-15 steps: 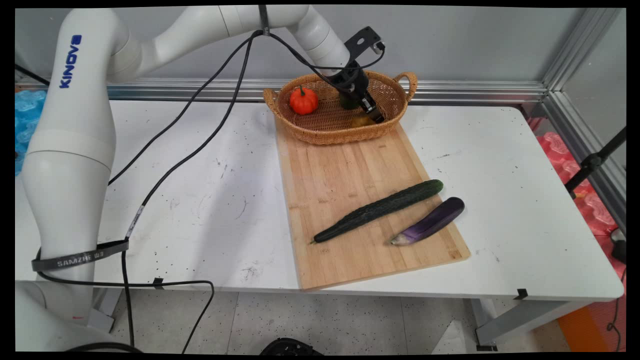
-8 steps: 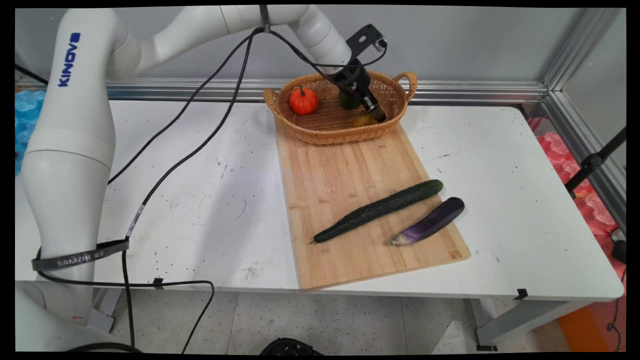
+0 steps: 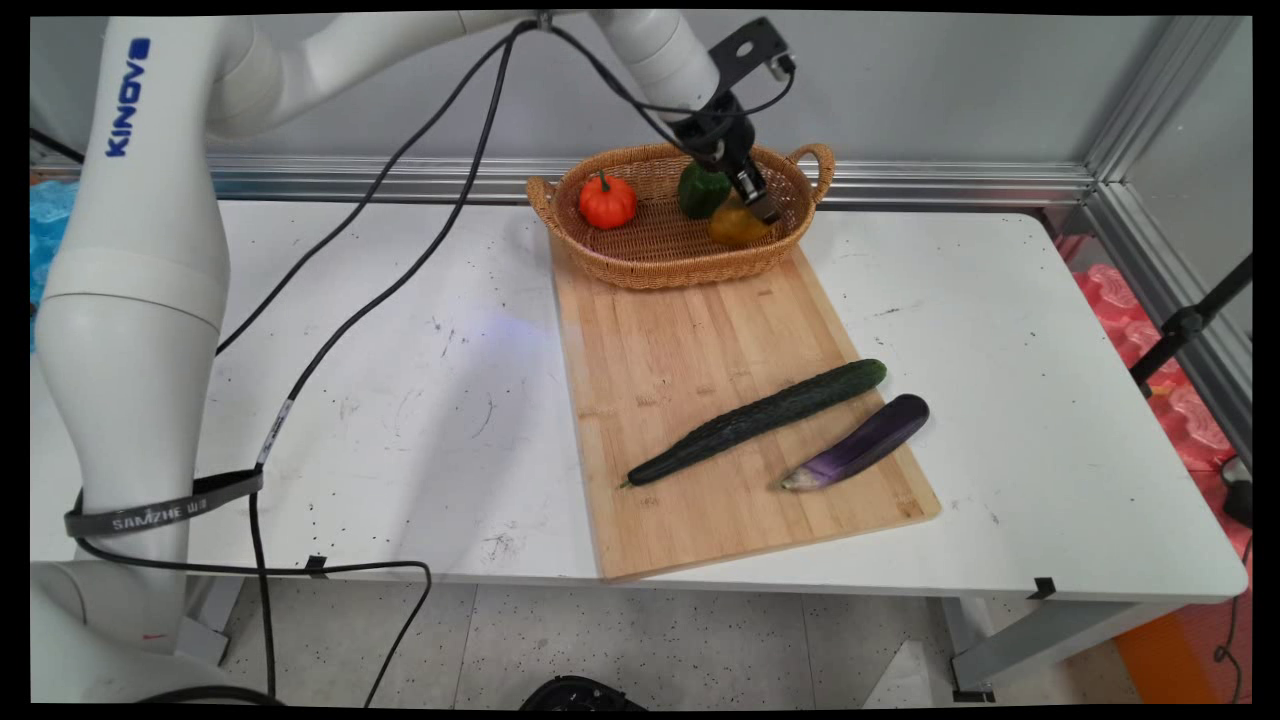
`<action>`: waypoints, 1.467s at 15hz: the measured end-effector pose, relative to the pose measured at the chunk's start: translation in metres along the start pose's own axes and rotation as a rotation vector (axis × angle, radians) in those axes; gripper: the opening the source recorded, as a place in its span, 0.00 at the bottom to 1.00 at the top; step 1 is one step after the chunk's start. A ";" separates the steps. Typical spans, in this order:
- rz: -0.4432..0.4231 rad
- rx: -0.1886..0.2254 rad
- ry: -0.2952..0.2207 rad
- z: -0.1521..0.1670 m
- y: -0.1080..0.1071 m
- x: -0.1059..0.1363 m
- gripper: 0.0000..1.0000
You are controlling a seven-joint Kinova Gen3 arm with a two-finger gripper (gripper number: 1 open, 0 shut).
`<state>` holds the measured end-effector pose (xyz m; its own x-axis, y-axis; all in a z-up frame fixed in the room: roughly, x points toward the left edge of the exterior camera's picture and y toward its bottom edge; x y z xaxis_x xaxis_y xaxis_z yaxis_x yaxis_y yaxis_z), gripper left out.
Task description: Place the picked object on the cutting board
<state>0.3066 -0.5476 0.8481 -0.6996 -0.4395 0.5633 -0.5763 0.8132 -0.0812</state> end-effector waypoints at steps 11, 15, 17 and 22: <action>0.112 0.009 -0.042 -0.050 0.072 0.056 0.00; 0.110 0.012 -0.059 -0.056 0.100 0.051 0.00; 0.112 0.013 -0.066 -0.055 0.110 0.047 0.00; 0.123 0.021 -0.081 -0.045 0.133 0.030 0.00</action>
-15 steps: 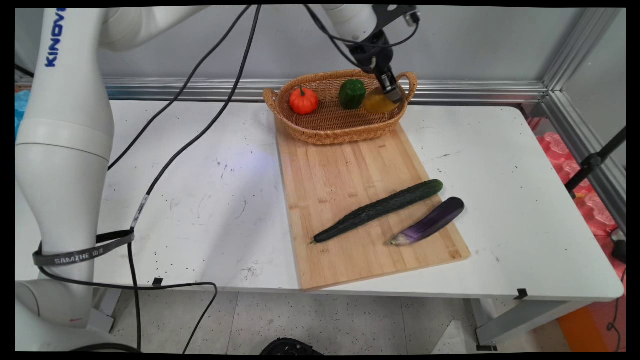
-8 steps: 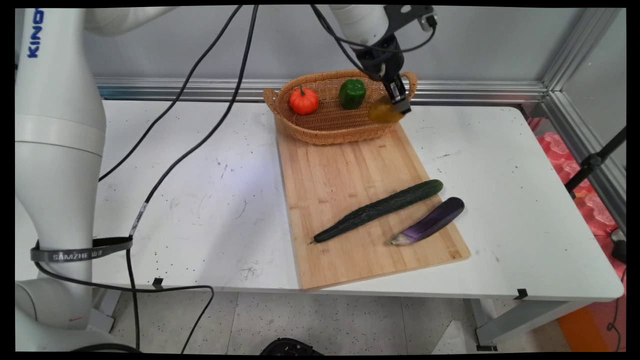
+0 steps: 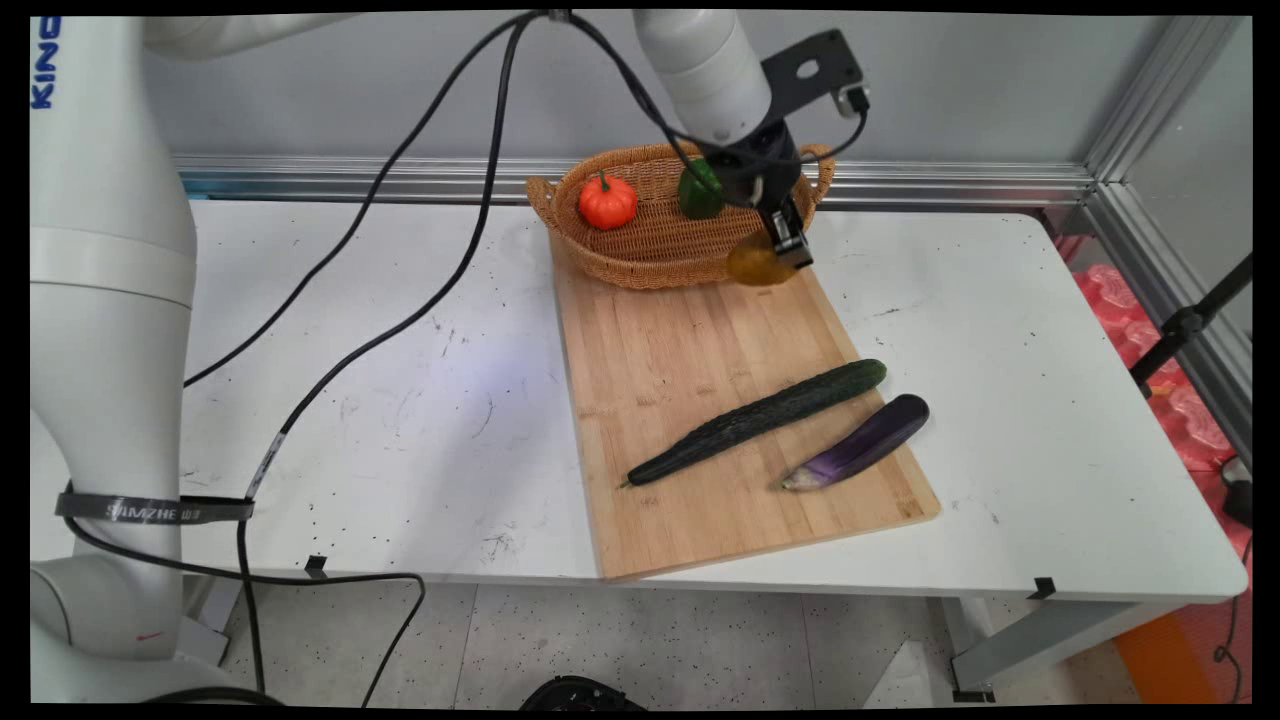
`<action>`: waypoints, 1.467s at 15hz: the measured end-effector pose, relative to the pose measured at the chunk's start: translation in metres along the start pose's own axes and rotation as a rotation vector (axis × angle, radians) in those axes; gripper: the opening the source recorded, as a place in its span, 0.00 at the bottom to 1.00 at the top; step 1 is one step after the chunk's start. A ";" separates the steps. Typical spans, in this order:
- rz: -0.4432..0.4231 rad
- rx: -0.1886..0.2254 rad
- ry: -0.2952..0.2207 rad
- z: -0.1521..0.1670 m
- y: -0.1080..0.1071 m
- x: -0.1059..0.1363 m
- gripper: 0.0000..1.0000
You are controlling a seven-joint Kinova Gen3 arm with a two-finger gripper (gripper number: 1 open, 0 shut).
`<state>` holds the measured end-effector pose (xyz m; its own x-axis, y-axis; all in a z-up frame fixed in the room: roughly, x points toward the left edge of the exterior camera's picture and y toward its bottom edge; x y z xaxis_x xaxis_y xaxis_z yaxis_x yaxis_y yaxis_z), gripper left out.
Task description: Place the picked object on the cutting board
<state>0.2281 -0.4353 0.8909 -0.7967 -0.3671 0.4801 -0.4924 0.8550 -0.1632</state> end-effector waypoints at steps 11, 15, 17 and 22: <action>-0.017 -0.020 0.022 0.048 0.021 -0.026 0.00; -0.030 -0.033 0.032 0.064 0.024 -0.032 0.00; -0.036 -0.040 0.040 0.073 0.026 -0.034 0.00; -0.050 -0.059 0.058 0.086 0.029 -0.035 0.00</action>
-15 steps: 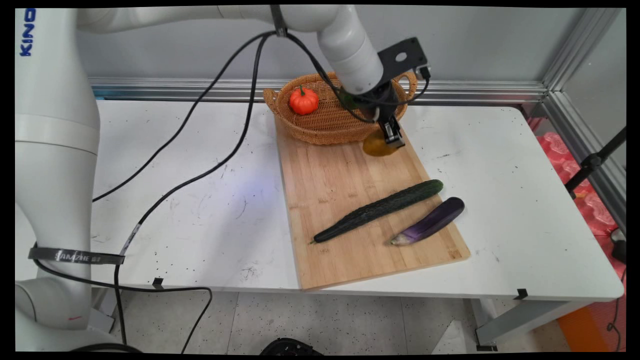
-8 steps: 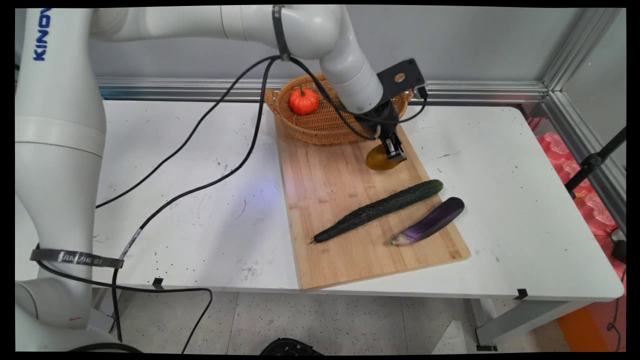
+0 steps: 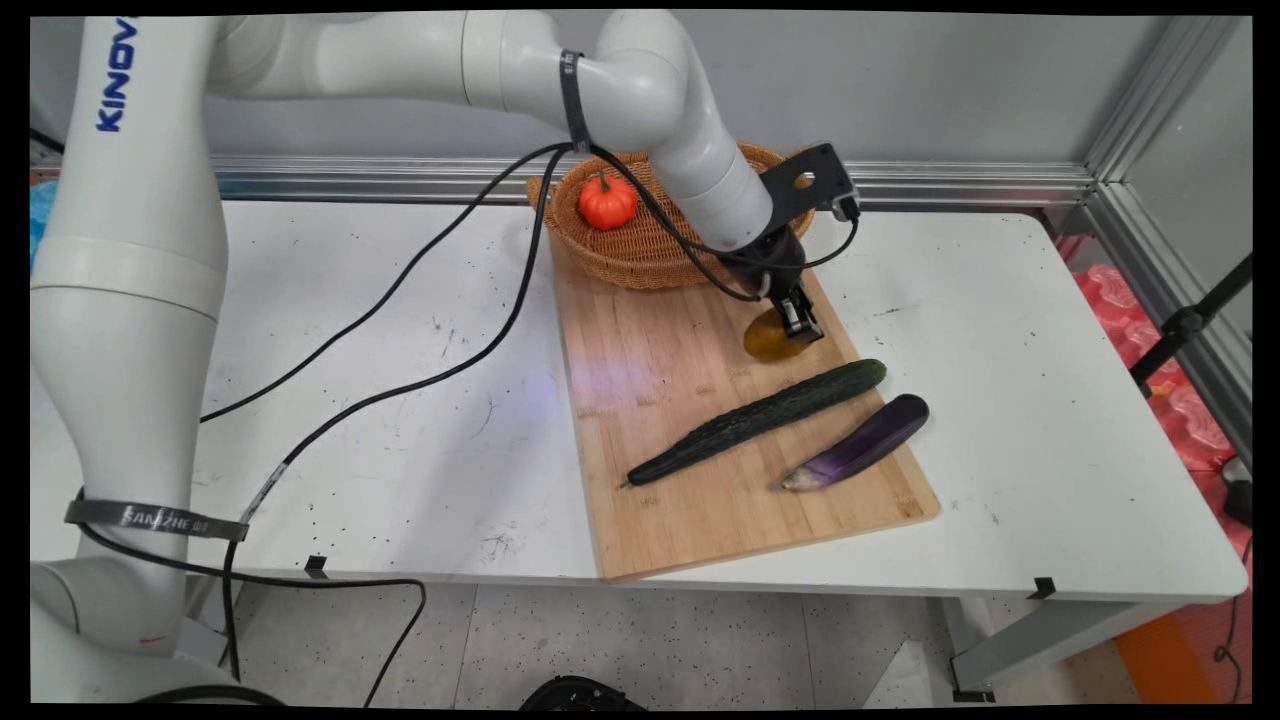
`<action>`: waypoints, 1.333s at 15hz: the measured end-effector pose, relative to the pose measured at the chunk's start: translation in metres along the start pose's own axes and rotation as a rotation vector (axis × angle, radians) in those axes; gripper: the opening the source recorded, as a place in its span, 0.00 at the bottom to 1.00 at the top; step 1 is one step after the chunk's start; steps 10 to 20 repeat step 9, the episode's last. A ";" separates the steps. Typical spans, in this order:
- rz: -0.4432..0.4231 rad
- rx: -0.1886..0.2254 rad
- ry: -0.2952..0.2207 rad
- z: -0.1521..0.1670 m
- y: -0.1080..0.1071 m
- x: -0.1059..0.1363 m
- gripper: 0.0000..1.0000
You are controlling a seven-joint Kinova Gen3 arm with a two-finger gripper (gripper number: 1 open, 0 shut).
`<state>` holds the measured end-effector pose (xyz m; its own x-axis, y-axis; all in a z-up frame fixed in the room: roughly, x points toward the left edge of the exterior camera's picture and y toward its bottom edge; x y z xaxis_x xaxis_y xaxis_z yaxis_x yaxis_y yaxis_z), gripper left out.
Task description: Place the picked object on the cutting board
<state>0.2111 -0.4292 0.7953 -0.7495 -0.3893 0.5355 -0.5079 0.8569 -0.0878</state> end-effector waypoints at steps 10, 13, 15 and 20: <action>-0.018 -0.025 0.029 0.009 0.003 0.002 1.00; -0.018 -0.025 0.029 0.009 0.003 0.002 1.00; -0.018 -0.025 0.029 0.009 0.003 0.002 1.00; -0.018 -0.025 0.029 0.009 0.003 0.002 1.00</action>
